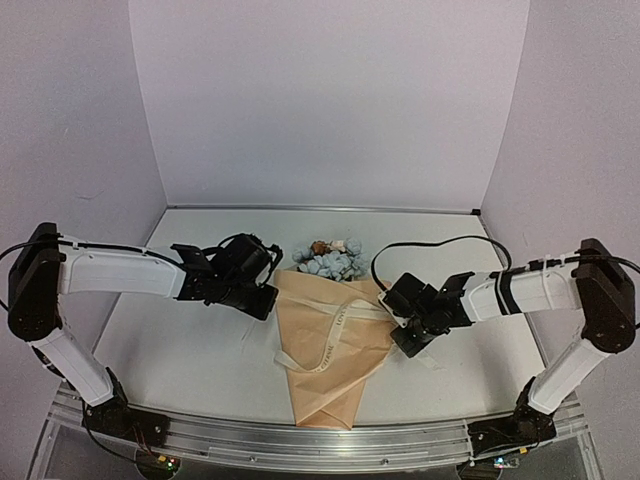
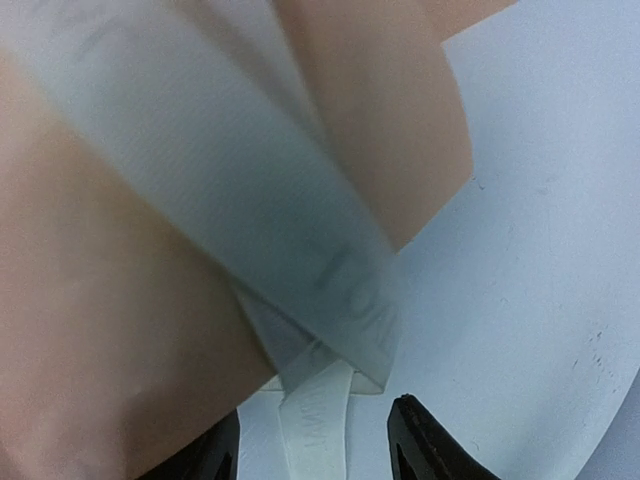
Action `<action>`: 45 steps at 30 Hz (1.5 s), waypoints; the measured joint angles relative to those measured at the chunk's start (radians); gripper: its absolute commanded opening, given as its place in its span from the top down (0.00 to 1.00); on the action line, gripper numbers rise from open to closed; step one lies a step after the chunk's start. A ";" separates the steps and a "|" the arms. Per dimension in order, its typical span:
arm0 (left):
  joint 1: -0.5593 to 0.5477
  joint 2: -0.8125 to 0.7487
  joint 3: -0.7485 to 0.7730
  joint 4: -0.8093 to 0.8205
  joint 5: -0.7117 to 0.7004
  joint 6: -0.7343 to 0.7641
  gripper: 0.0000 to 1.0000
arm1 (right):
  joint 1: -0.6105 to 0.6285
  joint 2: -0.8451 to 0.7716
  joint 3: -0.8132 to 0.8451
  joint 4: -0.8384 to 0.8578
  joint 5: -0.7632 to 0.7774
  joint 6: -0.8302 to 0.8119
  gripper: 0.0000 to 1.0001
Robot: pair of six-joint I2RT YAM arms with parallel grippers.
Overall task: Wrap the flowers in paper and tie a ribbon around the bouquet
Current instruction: Tie the ribbon around the folded bouquet.
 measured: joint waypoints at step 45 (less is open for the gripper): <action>0.123 -0.024 -0.078 -0.097 -0.044 -0.165 1.00 | -0.174 -0.231 -0.205 -0.046 -0.120 0.187 1.00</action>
